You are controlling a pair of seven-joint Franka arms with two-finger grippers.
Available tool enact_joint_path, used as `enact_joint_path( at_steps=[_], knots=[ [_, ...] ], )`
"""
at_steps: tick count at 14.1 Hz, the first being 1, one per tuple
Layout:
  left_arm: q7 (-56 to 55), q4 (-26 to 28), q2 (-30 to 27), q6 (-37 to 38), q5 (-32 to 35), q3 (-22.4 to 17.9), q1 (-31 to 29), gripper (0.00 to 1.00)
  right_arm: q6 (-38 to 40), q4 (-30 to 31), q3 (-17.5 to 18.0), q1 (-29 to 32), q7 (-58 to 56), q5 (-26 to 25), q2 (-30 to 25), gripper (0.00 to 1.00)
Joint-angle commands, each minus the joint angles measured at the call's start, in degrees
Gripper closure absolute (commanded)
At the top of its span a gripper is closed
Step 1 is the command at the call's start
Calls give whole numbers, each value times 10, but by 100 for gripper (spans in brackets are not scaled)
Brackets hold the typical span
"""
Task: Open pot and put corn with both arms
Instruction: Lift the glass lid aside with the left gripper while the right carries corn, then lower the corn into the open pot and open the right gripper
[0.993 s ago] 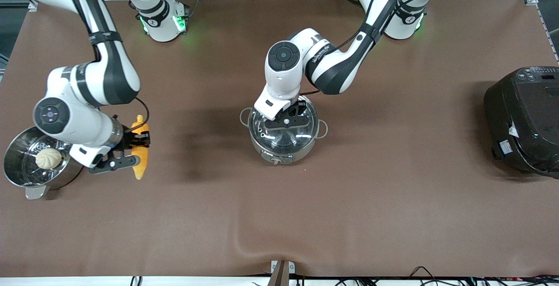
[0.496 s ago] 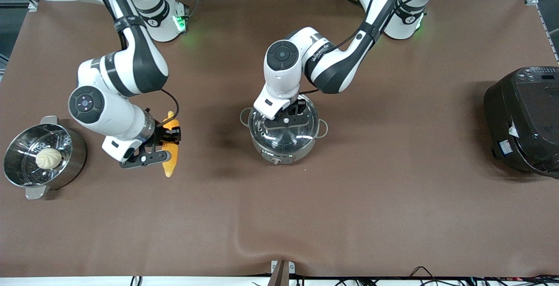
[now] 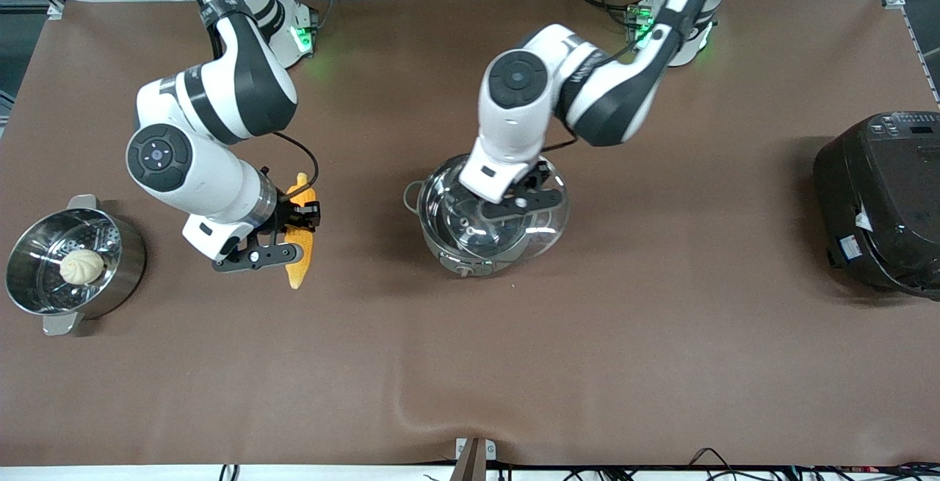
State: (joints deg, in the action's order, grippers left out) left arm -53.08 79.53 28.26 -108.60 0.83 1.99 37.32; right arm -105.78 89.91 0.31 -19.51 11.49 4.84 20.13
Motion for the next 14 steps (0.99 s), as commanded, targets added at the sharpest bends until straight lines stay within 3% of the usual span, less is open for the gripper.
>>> enact_joint_path(
  at_steps=[1, 6, 10, 11, 13, 14],
  knots=[
    [23, 11, -22, 42, 13, 6, -72, 100, 5, -30, -5, -77, 104, 3, 12, 100],
    [195, 20, -18, 65, 13, 6, -224, 100, -119, -56, -7, -211, 290, 0, 85, 100],
    [264, 78, -35, 47, 14, 6, -268, 100, -234, -82, -8, -259, 378, -4, 167, 100],
    [266, 106, -48, 26, 14, 6, -269, 100, -236, -97, -9, -264, 393, -5, 183, 88],
    [266, 183, -88, -40, 14, 6, -269, 100, -236, -99, -9, -265, 420, -8, 190, 15],
    [266, 217, -102, -69, 13, 6, -269, 100, -232, -98, -10, -270, 420, -16, 187, 0]
  ],
)
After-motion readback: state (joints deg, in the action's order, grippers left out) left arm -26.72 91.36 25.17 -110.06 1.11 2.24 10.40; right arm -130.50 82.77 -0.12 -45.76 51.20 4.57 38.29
